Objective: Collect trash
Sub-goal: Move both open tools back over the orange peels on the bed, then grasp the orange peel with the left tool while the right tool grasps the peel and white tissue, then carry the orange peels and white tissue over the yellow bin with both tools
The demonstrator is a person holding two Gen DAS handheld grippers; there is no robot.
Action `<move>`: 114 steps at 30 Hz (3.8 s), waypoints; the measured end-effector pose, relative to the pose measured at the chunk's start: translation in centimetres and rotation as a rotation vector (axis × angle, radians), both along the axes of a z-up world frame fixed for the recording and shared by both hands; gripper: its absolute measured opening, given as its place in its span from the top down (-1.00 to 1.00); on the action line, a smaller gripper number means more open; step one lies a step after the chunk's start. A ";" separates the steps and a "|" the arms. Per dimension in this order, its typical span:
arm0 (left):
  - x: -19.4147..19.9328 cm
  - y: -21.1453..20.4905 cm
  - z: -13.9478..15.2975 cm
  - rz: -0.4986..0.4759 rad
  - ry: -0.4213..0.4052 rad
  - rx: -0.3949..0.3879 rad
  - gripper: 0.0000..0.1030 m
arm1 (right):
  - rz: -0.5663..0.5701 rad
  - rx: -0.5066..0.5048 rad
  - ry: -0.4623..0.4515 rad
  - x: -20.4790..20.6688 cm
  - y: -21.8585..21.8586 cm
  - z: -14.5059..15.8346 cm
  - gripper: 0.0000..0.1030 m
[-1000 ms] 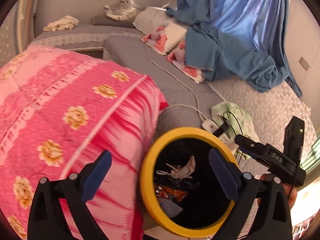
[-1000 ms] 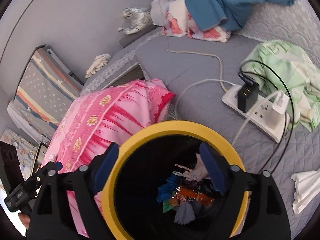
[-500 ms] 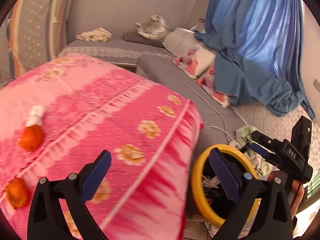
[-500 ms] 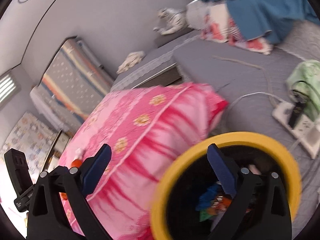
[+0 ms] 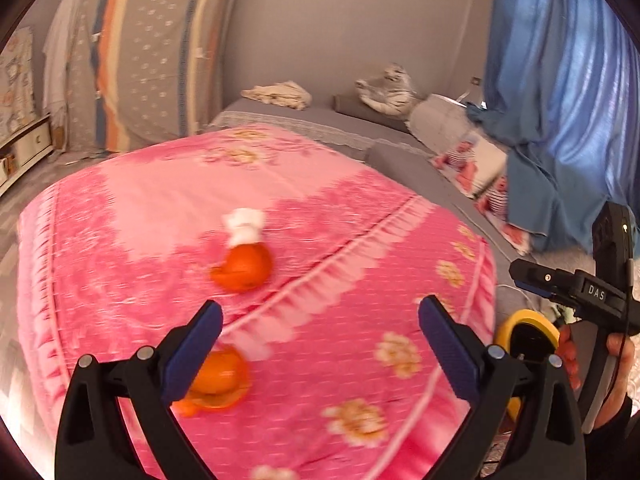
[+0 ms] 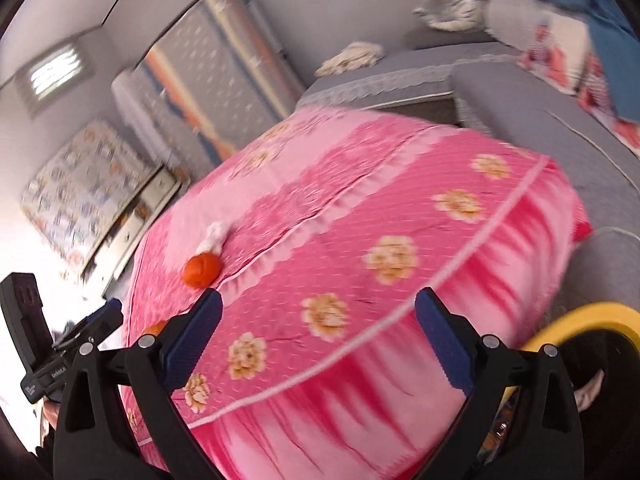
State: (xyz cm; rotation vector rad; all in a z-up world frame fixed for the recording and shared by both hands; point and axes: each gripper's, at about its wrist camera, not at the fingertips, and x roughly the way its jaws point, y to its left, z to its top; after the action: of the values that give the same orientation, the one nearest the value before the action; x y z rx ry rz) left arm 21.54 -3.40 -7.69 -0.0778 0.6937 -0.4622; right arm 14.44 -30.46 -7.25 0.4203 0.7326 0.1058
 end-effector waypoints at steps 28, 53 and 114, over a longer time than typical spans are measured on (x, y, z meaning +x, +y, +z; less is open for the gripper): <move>2.7 7.0 -5.8 -0.089 0.029 0.013 -0.84 | 0.348 -0.269 0.052 17.6 19.7 -4.4 -0.80; 4.9 5.0 -7.7 -0.182 0.070 0.018 -0.20 | 0.378 -0.336 0.077 21.6 22.9 -8.5 -0.45; -4.7 5.2 4.3 -0.019 -0.138 -0.071 0.46 | 0.349 -0.109 0.049 10.2 14.3 -1.5 0.35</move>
State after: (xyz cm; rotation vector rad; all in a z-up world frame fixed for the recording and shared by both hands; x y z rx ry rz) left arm 16.79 1.77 -3.35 -0.1056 0.5427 -0.5055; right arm 24.62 -16.19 -8.71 0.1887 0.8513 0.3824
